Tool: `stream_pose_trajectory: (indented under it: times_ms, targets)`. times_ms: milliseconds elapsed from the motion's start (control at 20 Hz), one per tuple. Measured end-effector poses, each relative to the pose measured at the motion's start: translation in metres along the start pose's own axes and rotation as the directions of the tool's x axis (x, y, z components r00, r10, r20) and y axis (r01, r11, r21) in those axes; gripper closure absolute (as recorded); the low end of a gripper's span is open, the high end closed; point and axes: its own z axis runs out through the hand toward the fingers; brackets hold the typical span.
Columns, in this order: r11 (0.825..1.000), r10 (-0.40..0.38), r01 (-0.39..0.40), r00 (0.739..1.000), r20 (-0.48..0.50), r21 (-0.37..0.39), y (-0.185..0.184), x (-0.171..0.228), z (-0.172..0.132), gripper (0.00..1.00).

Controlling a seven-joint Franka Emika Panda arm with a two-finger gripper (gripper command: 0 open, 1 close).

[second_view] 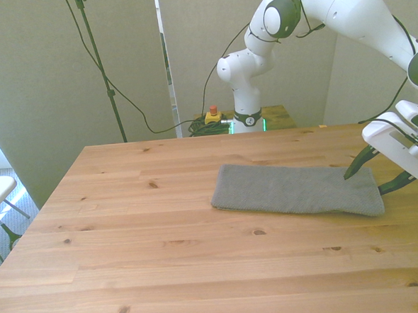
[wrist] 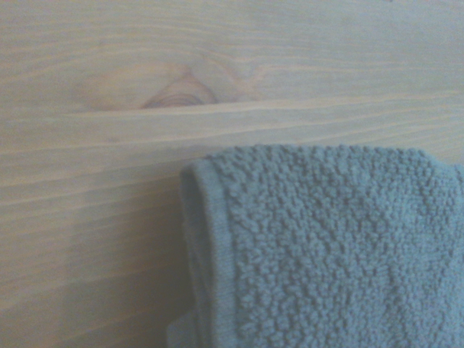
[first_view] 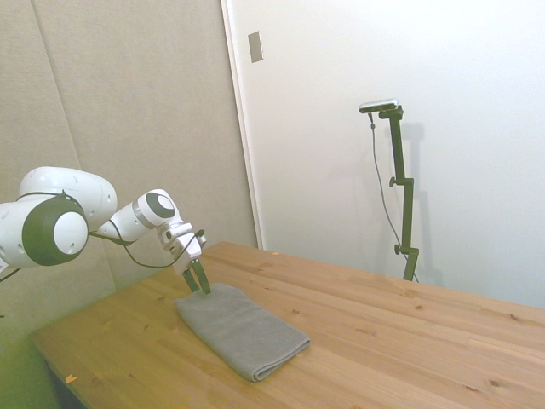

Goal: Fold the towel

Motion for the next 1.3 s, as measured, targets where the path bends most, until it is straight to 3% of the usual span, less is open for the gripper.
stream_pose_trajectory:
  times_ms: [800,1300]
  targets:
    - [1.000,-0.016,0.016,1.000,-0.011,0.019,0.009,-0.002,0.014,1.00]
    - [0.998,-0.019,0.018,1.000,0.016,0.062,0.024,0.008,0.007,1.00]
